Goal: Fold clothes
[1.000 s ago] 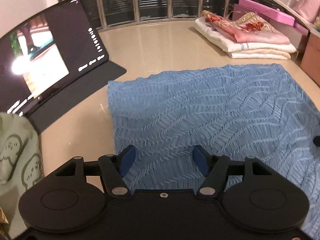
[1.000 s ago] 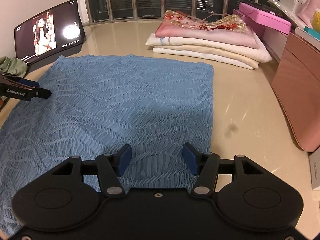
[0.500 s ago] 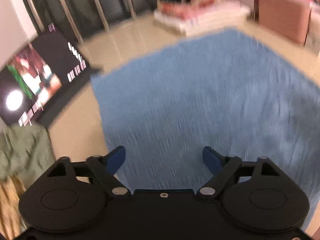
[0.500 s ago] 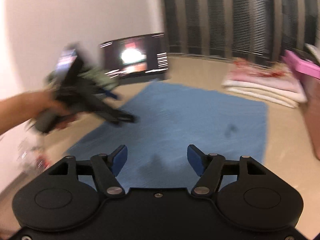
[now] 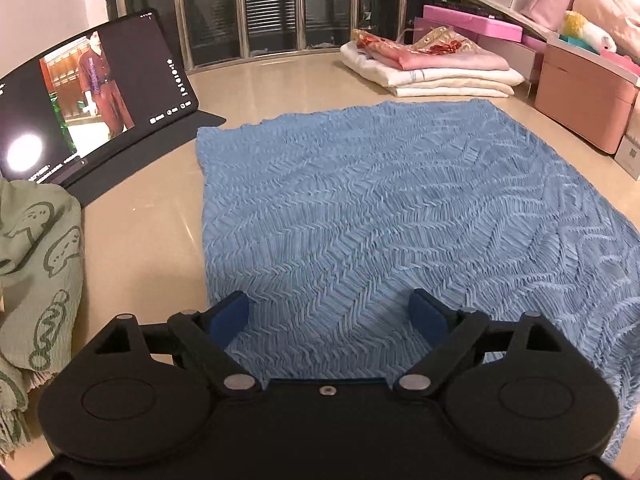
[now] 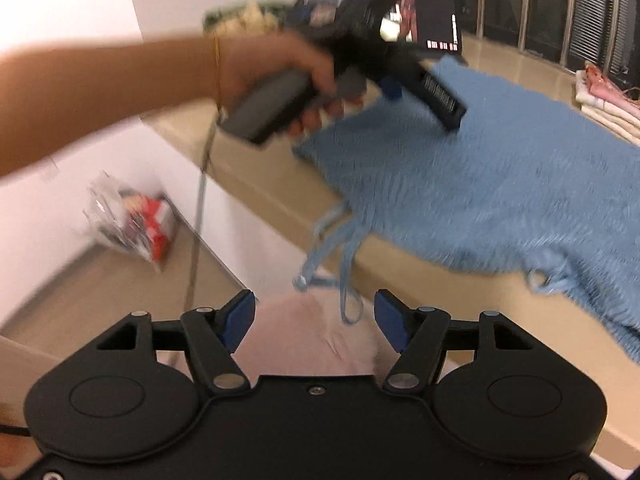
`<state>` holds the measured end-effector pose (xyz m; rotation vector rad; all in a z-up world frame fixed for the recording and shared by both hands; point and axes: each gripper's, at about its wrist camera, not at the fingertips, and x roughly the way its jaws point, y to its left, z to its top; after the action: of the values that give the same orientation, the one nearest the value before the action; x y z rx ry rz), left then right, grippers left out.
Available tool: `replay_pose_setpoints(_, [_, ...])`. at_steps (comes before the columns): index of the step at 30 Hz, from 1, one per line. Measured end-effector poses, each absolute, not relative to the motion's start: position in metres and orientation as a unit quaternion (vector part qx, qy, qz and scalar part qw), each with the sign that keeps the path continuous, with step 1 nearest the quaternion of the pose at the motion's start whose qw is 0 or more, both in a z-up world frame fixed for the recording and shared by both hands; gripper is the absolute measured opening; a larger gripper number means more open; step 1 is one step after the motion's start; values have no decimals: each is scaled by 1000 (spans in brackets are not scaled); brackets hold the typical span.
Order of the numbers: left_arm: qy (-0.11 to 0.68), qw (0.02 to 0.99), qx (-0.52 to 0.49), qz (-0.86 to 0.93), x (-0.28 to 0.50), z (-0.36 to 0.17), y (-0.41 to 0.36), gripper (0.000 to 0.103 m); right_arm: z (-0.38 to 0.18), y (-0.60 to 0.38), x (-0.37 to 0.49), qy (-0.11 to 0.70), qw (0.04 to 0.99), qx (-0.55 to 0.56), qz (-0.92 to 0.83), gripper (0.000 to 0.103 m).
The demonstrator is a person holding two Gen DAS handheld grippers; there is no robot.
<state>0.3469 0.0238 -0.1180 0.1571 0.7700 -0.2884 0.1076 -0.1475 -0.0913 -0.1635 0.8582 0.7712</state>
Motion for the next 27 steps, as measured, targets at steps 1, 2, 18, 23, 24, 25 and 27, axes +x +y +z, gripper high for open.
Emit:
replay_pose_setpoints(1, [373, 914, 71, -140, 346, -120, 25, 89, -99, -145, 109, 409, 835, -81, 360, 68])
replay_pose_setpoints(2, [372, 915, 71, -139, 345, -120, 25, 89, -106, -143, 112, 414, 835, -81, 354, 68])
replay_pose_setpoints(18, [363, 919, 69, -139, 343, -123, 28, 89, -108, -170, 127, 406, 802, 96, 428, 1])
replay_pose_setpoints(23, [363, 919, 68, -137, 344, -123, 26, 89, -92, -191, 136, 401, 768, 192, 461, 1])
replay_pose_setpoints(24, [363, 919, 68, -136, 344, -123, 25, 89, -90, -195, 139, 397, 765, 207, 463, 1])
replay_pose_setpoints(25, [362, 920, 68, -136, 344, -123, 25, 89, -87, -199, 141, 393, 761, 223, 465, 1])
replay_pose_setpoints(27, [361, 920, 68, -136, 343, -123, 25, 89, -82, -204, 144, 388, 755, 243, 470, 1])
